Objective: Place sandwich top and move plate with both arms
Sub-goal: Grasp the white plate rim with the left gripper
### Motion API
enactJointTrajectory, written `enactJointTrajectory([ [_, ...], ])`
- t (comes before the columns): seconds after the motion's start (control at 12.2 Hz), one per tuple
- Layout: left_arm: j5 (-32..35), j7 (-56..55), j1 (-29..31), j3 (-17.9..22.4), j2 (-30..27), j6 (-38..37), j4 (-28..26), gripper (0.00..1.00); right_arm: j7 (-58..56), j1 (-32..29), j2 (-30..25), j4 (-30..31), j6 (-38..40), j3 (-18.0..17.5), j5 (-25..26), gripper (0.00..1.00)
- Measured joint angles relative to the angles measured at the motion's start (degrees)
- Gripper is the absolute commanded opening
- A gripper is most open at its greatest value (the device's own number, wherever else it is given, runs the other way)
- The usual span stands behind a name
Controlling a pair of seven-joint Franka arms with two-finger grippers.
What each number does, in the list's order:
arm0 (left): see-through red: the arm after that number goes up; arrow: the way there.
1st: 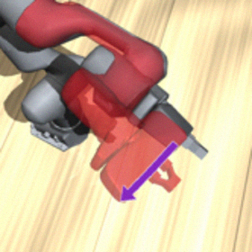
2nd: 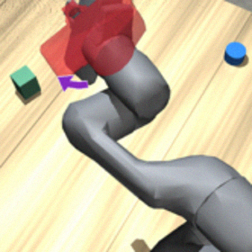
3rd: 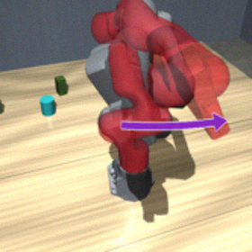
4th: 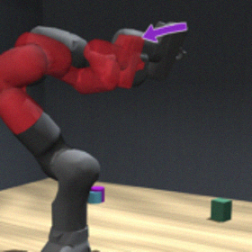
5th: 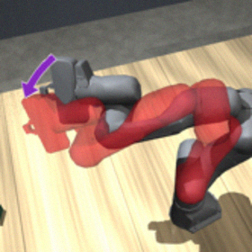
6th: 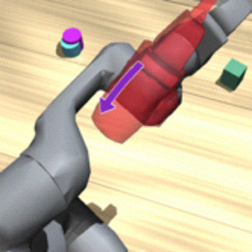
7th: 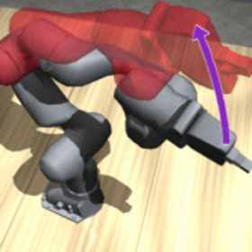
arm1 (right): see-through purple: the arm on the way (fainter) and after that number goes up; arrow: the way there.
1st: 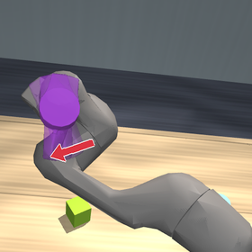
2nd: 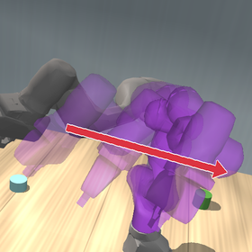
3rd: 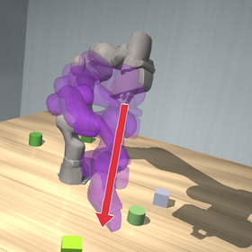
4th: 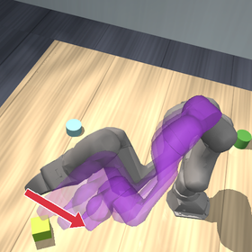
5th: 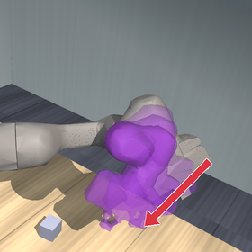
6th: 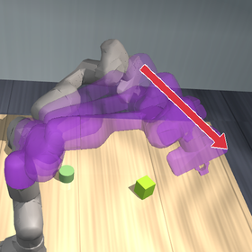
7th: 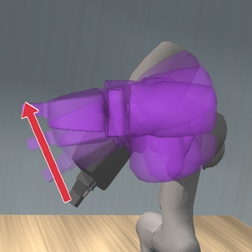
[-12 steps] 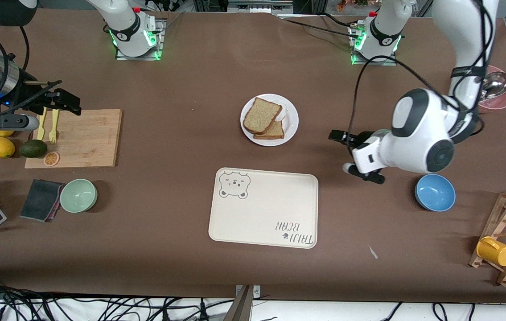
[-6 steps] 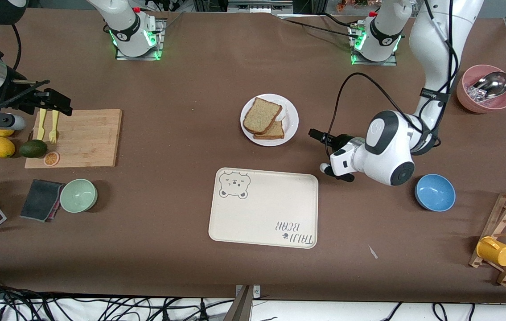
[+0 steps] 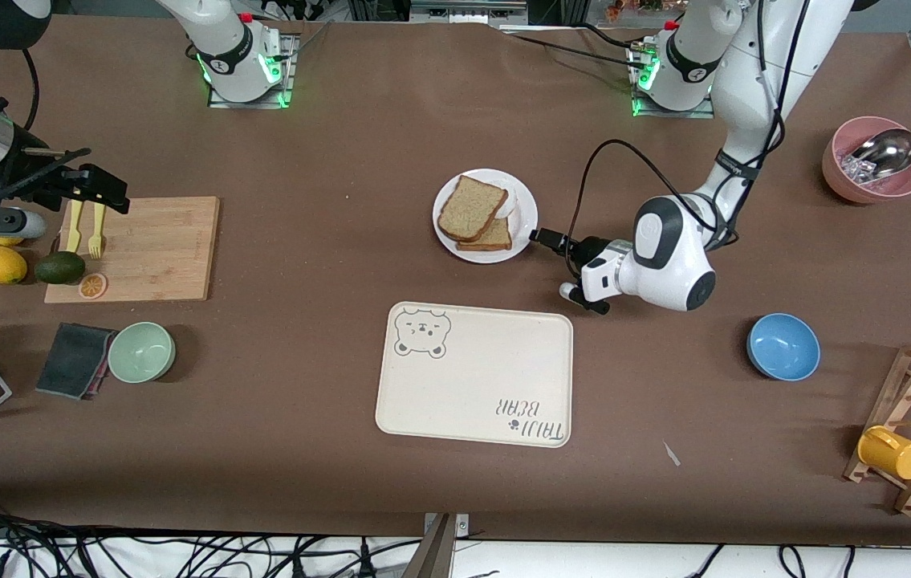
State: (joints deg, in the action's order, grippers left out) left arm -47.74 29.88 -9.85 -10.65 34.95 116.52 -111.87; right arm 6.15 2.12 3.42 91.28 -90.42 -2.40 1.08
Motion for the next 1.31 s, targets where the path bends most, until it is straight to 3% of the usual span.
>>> enactJointTrajectory([
  [0.25,-1.70,3.36,0.02,-3.14,-0.67,7.11,-4.33,0.65,0.00,0.00,-0.02,0.00,-0.36,-0.04,0.23,1.00],
  [0.33,-1.71,3.81,0.00,-3.92,-0.91,8.20,-4.96,0.46,0.01,0.01,-0.06,0.00,-0.39,-0.09,0.23,1.00],
  [0.41,-1.71,4.70,0.00,-4.21,-1.07,8.52,-5.34,0.35,0.01,0.03,-0.10,-0.01,-0.39,-0.13,0.23,1.00],
  [0.57,-1.71,6.98,0.08,-4.21,-1.21,8.59,-6.24,0.28,0.01,0.04,-0.10,-0.01,-0.39,-0.23,0.23,1.00],
  [0.66,-1.71,8.04,0.10,-4.21,-1.25,8.66,-6.76,0.16,0.01,0.04,-0.09,-0.01,-0.43,-0.25,0.23,1.00],
  [0.74,-1.71,8.84,0.10,-4.21,-1.25,8.72,-7.17,0.10,0.01,0.04,-0.07,-0.05,-0.51,-0.28,0.23,1.00],
  [0.9,-2.00,9.44,0.13,-4.41,-1.68,8.35,-7.35,0.01,0.01,0.05,0.02,-0.27,-0.64,-0.35,0.23,1.00],
  [1.31,-3.04,9.86,0.28,-4.49,-2.36,7.85,-7.70,0.00,0.01,0.08,0.14,-0.61,-0.68,-0.41,0.22,1.00],
])
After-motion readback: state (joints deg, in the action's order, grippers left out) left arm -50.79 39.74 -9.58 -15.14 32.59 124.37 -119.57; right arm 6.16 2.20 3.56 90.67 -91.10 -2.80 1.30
